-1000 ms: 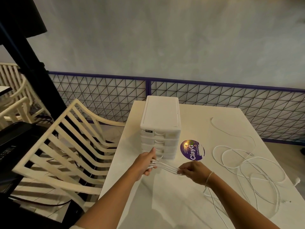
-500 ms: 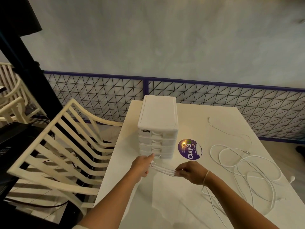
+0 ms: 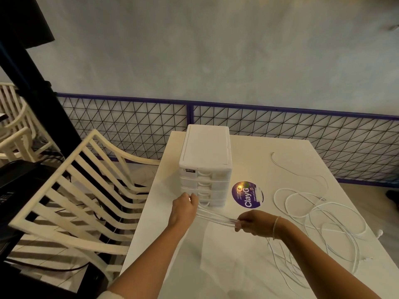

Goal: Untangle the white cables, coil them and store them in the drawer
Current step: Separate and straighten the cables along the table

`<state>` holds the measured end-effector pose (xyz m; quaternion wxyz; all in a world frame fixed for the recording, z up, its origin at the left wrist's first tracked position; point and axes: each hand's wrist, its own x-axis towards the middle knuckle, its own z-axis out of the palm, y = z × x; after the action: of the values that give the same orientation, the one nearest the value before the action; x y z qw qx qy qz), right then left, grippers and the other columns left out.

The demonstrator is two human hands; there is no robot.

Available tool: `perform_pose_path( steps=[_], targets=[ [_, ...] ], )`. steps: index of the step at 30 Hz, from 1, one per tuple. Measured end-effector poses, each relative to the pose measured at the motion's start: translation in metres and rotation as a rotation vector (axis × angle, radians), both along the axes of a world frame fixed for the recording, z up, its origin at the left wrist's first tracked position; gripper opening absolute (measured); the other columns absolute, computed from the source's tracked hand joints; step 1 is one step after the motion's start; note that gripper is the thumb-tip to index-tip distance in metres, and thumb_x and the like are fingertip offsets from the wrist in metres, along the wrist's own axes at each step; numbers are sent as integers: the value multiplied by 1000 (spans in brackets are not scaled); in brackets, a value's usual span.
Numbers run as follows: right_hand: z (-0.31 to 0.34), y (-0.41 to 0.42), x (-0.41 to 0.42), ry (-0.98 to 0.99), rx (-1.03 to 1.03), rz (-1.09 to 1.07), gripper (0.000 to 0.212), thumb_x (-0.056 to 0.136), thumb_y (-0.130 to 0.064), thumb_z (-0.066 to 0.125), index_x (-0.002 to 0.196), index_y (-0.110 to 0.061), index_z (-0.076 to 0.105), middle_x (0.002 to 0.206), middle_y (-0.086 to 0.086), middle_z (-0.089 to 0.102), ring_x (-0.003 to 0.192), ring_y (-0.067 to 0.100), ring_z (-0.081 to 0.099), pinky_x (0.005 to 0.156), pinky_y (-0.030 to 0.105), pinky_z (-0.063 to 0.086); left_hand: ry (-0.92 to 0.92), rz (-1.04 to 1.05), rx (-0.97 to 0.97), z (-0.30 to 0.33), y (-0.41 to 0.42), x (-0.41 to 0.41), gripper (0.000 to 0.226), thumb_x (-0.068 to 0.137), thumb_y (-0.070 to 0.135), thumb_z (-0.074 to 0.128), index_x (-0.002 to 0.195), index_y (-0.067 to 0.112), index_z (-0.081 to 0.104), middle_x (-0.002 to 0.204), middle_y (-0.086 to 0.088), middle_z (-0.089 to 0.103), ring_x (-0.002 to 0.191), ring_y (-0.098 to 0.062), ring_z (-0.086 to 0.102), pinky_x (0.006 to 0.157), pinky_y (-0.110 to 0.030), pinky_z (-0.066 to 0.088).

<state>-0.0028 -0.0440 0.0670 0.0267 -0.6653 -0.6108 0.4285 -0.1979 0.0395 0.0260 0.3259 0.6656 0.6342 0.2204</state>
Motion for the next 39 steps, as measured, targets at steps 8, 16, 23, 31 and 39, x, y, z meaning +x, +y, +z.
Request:
perform_pose_path(
  steps=[8,16,23,31,39],
  targets=[
    [-3,1,-2,301,129,-334,27,97,-21,48,72,-18,59,68,-3,49,59,5,42,47,11,35,104,-123,-41,-1,-9,-4,36,99,28,34,89,1,55,87,-19,61,83,-33,58,62,-28,37],
    [9,6,3,19,143,-34,17,97,-27,47,83,-25,57,76,-13,50,75,4,47,62,10,39,281,-602,-356,15,-27,6,30,99,18,30,103,11,59,115,-12,60,96,-24,54,75,-26,38],
    [10,6,1,-107,181,35,25,98,-23,45,111,-10,62,101,0,61,91,8,51,78,17,45,-111,-603,-338,29,-38,37,41,102,38,28,103,12,59,91,-3,64,84,-16,56,77,-28,41],
    [5,-13,25,38,100,-190,15,92,-12,48,81,-17,56,65,-2,53,59,9,47,57,19,42,152,-696,-161,27,-35,37,41,104,31,25,108,5,56,106,-13,60,83,-19,47,69,-26,35],
    [5,-38,89,-76,-59,-269,22,88,-5,45,71,-17,50,55,2,51,45,13,38,40,17,31,280,-705,-49,24,-29,24,37,104,25,25,117,8,55,113,-10,62,100,-26,57,81,-29,43]
  ],
)
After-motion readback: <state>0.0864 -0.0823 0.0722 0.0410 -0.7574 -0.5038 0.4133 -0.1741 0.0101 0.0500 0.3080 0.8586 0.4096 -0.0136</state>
